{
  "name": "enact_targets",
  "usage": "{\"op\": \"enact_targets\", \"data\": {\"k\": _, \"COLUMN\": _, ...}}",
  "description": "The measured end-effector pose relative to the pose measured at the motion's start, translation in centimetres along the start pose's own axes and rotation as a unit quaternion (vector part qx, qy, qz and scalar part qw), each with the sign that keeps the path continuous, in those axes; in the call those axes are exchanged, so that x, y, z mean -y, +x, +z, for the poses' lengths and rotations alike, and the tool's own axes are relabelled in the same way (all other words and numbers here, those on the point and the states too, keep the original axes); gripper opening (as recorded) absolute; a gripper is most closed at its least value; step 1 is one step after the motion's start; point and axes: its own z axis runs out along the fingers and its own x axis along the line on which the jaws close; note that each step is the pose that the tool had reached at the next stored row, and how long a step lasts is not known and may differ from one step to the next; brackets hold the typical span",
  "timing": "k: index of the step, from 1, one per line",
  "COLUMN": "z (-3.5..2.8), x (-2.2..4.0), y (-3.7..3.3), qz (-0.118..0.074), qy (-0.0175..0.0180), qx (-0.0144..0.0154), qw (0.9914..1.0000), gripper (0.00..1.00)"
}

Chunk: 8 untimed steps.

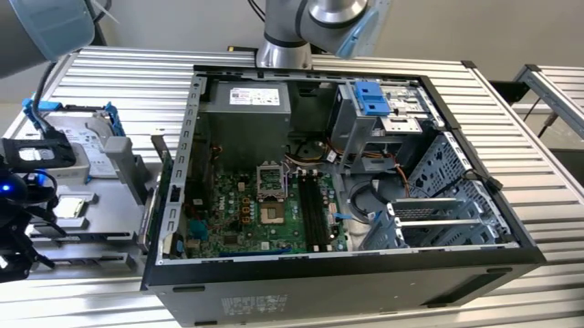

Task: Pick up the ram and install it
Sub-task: 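Pick up the ram and move it above insertion slot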

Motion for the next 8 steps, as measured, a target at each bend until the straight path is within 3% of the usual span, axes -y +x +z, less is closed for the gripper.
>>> {"op": "enact_targets", "data": {"k": 8, "z": 1.46, "x": -0.02, "y": -0.11, "qz": 0.000, "qy": 0.0001, "qx": -0.0025, "qw": 1.00000, "gripper": 1.00}}
